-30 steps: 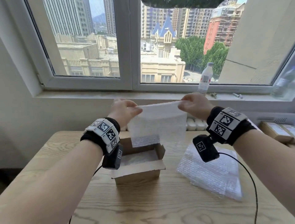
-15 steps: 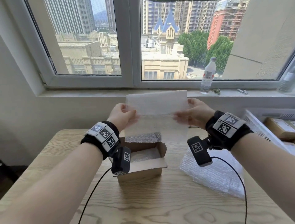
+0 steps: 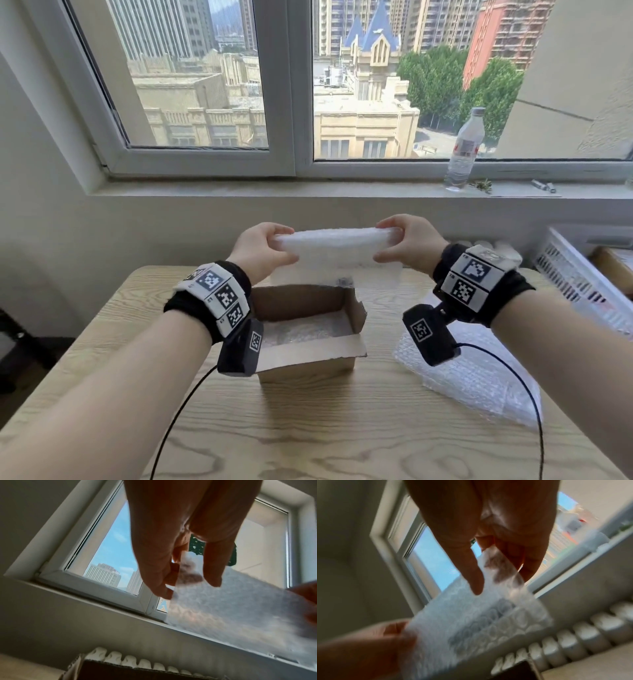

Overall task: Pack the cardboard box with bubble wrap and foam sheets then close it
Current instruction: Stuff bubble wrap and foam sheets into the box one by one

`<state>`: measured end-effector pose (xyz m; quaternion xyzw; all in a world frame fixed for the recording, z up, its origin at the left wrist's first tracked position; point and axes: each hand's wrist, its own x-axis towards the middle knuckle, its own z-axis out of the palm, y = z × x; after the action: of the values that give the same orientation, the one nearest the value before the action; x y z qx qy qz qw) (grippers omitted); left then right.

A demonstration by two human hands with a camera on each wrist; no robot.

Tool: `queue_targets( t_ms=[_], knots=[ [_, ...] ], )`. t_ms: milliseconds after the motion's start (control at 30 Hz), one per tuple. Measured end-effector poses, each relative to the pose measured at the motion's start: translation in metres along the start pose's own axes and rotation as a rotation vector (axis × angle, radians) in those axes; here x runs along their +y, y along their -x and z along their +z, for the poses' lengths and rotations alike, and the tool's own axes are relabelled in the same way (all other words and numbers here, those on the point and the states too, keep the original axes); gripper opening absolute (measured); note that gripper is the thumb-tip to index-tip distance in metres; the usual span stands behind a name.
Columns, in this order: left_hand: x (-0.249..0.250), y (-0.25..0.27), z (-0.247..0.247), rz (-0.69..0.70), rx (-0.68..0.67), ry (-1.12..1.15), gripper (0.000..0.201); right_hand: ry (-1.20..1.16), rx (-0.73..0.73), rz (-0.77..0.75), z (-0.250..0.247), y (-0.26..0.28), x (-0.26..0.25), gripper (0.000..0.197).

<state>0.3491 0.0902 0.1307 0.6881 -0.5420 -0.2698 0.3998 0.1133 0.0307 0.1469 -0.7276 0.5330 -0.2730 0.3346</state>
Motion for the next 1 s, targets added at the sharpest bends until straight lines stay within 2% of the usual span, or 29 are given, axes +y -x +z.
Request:
queue_targets(
  t_ms=[67,133,200,267,367,433,500,567,633,733,767,867,1000],
  knots=[
    [-0.003,-0.001,0.0,0.012,0.067,-0.09,0.025,0.153,0.094,0.016,0.005,-0.003,0.0,0.033],
    [-0.008,-0.002,-0.002,-0.005,0.101,-0.14,0.019,0.224,0.135,0.055,0.008,-0.005,0.001,0.032],
    [-0.012,-0.002,-0.005,-0.023,0.1,-0.157,0.021,0.054,0.093,0.071,0.012,-0.009,0.003,0.041],
    [-0.017,0.0,-0.007,-0.048,0.093,-0.155,0.019,-0.146,0.074,0.094,0.022,-0.008,0.003,0.042],
    [-0.027,0.004,-0.007,-0.089,0.143,-0.187,0.024,-0.173,0.102,0.062,0.041,-0.004,0.005,0.047],
    [-0.036,0.008,-0.007,-0.136,0.176,-0.216,0.035,-0.134,0.088,0.007,0.053,0.0,0.004,0.051],
    [-0.047,0.013,-0.005,-0.15,0.161,-0.283,0.046,-0.013,0.111,-0.003,0.062,0.003,0.005,0.038],
    [-0.054,0.022,0.001,-0.11,0.131,-0.442,0.053,0.117,0.107,0.008,0.071,0.005,0.006,0.022],
    [-0.059,0.035,0.013,0.012,0.116,-0.567,0.047,0.21,0.052,-0.002,0.084,0.004,0.011,0.021],
    [-0.068,0.051,0.038,0.195,-0.079,-0.654,0.036,0.276,-0.02,0.013,0.106,0.007,0.022,0.021],
    [-0.072,0.055,0.047,0.187,-0.173,-0.684,0.039,0.287,-0.039,0.022,0.113,0.007,0.027,0.022],
    [-0.083,0.062,0.069,0.04,-0.401,-0.773,0.057,0.322,-0.082,0.037,0.127,0.006,0.036,0.023],
    [-0.09,0.065,0.089,-0.065,-0.506,-0.923,0.07,0.457,-0.21,0.068,0.137,0.006,0.043,0.031]
  ],
)
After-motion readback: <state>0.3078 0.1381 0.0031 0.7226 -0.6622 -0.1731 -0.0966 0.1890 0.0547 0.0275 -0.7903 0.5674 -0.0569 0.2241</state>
